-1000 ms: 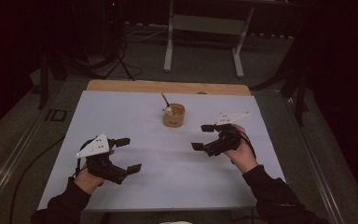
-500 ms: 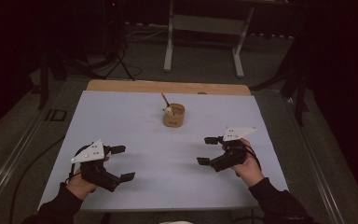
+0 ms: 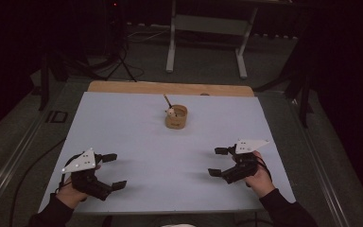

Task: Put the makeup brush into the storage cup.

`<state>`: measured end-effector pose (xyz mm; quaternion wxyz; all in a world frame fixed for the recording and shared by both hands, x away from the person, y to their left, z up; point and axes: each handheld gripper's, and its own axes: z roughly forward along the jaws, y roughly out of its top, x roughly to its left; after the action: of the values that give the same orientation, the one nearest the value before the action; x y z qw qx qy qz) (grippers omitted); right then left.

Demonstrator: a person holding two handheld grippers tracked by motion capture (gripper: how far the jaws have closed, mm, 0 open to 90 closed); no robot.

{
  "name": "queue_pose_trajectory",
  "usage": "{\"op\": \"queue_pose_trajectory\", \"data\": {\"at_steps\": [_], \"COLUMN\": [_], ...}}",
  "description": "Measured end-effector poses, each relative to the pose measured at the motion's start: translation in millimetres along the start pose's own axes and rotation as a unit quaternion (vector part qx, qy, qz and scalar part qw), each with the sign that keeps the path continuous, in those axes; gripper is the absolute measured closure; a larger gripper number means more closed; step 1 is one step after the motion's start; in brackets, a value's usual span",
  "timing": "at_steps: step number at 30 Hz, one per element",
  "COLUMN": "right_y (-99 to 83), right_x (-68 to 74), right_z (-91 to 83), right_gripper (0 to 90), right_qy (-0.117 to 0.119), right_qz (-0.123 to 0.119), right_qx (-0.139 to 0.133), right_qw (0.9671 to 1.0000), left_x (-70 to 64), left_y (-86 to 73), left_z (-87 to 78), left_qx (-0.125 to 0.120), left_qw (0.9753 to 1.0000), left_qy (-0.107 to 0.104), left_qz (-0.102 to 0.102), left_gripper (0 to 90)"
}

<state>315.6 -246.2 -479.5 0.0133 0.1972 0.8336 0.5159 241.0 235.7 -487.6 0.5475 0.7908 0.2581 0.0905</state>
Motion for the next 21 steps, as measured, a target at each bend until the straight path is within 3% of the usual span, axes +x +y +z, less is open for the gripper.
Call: {"op": "queue_pose_trajectory", "data": {"at_steps": [4,6,8,10,16,21], "right_y": [-8.4,-15.9,-19.6,-22.7,-31.9,-37.1], "right_x": [-3.8,-8.0,-10.3,-11.0,-13.9,-14.6], "right_z": [-5.3,-9.1,-11.1,-13.7,-20.5,-21.0], "right_gripper": [11.2,11.2,11.2,11.3,11.3,11.2], "right_qy": [-0.01,-0.026,-0.023,-0.027,-0.017,-0.015], "right_qz": [0.007,0.008,0.023,0.021,0.033,0.033], "right_qx": [0.001,0.001,-0.005,-0.007,-0.019,-0.007], "right_qw": [0.9999,0.9996,0.9995,0.9994,0.9991,0.9993], "left_x": [3.3,4.5,5.7,6.9,8.2,5.8], "left_y": [-8.1,-11.9,-17.4,-20.5,-30.3,-31.8], "left_z": [-2.7,-3.4,-6.0,-8.7,-9.5,-7.8], "left_qx": [0.01,0.014,0.022,0.024,0.031,0.033], "left_qw": [0.9999,0.9998,0.9994,0.9991,0.9988,0.9988], "left_qy": [0.007,0.011,0.028,0.033,0.036,0.032], "left_qz": [-0.007,-0.009,-0.004,-0.006,-0.014,-0.014], "left_gripper": [0.4,0.4,0.4,0.4,0.4,0.4]}}
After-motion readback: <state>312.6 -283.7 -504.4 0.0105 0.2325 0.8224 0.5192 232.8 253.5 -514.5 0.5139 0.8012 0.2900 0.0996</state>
